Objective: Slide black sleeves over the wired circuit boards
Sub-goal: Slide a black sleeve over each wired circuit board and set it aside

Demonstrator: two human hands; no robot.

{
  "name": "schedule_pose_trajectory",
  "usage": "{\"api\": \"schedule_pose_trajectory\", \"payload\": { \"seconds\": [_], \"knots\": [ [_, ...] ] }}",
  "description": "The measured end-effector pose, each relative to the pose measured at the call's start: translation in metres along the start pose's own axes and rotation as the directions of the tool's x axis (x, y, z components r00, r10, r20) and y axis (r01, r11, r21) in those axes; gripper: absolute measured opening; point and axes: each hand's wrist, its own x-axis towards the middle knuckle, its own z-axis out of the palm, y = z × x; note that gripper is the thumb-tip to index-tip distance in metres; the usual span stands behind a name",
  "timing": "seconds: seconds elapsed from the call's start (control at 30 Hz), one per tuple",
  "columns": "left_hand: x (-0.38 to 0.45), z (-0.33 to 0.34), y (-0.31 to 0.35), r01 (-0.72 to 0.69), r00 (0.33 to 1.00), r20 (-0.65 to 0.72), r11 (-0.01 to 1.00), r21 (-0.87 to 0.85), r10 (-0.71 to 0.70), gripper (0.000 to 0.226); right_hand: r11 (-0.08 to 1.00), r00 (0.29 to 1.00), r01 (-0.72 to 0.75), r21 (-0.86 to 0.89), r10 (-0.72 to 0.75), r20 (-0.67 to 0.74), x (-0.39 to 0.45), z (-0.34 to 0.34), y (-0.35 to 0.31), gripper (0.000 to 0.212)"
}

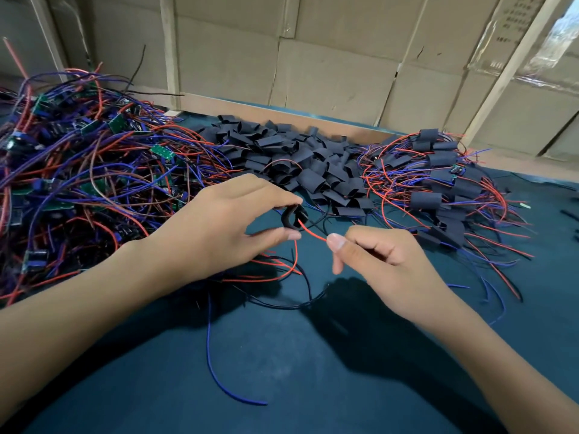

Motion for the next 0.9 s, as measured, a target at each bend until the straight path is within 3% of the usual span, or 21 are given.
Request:
{"api": "schedule_pose_trajectory", "payload": {
  "seconds": [0.2, 0.33, 0.43, 0.53, 0.67, 0.8, 0.9],
  "knots": [
    [0.002, -0.003, 0.001, -0.194, 0.981, 0.001, 0.969, 0.154, 0.196, 0.034, 0.994, 0.995, -0.093, 0.06, 0.091, 0.041, 0.002, -0.002, -0.006, 0.046],
    [0.002, -0.003, 0.002, -0.29, 0.953, 0.005, 0.909, 0.299, 0.303, 0.02, 0.996, 0.995, -0.085, -0.008, 0.085, 0.051, 0.001, 0.004, -0.005, 0.049],
    [0.002, -0.001, 0.0, -0.215, 0.964, -0.077, 0.918, 0.334, 0.254, 0.019, 0.994, 0.999, -0.036, -0.106, 0.036, 0.002, 0.001, 0.009, 0.003, 0.046],
    [0.004, -0.005, -0.008, -0.06, 0.978, -0.171, 0.952, 0.3, 0.116, 0.017, 0.974, 0.998, -0.062, -0.218, 0.055, -0.036, 0.004, 0.004, 0.013, 0.019],
    [0.003, -0.013, -0.02, 0.041, 0.98, -0.196, 0.937, 0.347, 0.03, 0.017, 0.982, 0.98, -0.165, -0.092, 0.152, -0.127, 0.006, -0.007, 0.022, 0.019],
    [0.002, -0.012, -0.024, 0.008, 0.986, -0.156, 0.913, 0.407, 0.061, 0.022, 0.982, 0.949, -0.179, 0.055, 0.187, -0.255, 0.01, -0.013, 0.02, 0.026],
    [0.004, -0.012, -0.022, -0.014, 0.992, -0.104, 0.868, 0.497, 0.075, 0.032, 0.987, 0.94, -0.149, 0.058, 0.16, -0.301, 0.011, -0.015, 0.015, 0.032]
  ]
}}
